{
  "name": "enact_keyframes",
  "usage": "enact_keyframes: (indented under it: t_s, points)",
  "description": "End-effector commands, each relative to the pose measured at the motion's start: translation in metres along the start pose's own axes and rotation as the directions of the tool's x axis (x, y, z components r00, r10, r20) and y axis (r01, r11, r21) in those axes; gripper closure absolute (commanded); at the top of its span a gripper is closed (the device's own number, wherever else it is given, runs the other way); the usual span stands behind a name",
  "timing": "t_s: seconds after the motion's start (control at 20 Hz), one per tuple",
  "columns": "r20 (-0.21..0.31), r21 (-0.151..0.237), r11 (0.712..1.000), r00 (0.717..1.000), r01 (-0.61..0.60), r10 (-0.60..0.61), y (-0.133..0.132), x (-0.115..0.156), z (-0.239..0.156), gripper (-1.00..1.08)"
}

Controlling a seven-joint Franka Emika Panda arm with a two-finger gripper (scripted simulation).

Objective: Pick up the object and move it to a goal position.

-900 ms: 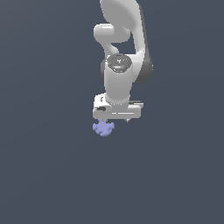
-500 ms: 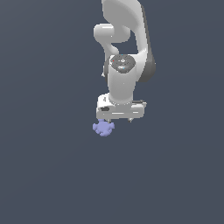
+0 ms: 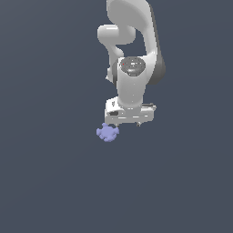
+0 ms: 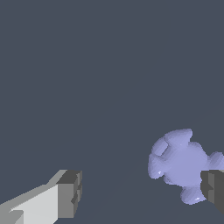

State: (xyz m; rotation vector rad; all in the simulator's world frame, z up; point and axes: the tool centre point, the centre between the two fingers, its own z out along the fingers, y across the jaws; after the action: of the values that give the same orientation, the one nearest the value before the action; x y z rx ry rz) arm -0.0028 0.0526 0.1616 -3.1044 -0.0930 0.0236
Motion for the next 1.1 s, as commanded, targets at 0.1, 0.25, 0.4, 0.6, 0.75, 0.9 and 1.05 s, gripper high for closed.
enact_keyframes:
  t_s: [0.1,0.25,0.4,0.6,0.75,0.9,1.05]
  points:
    - [0.0,-0.002,1.0,1.0,0.025,-0.025,0.004,-0.001,0.003,-0.92]
    - [0.0,-0.004,0.998,0.998,0.057,-0.057,0.008,-0.002,0.006,-0.92]
    - [-0.001,-0.007,0.995,0.995,0.099,-0.099,0.013,-0.003,0.01,-0.92]
    - [0.0,-0.012,0.985,0.985,0.171,-0.171,0.023,-0.006,0.017,-0.92]
    - [0.0,-0.016,0.971,0.971,0.237,-0.237,0.031,-0.008,0.024,-0.92]
    - [0.002,-0.02,0.952,0.952,0.306,-0.306,0.04,-0.011,0.03,-0.92]
    - [0.004,-0.023,0.927,0.928,0.374,-0.374,0.048,-0.014,0.037,-0.92]
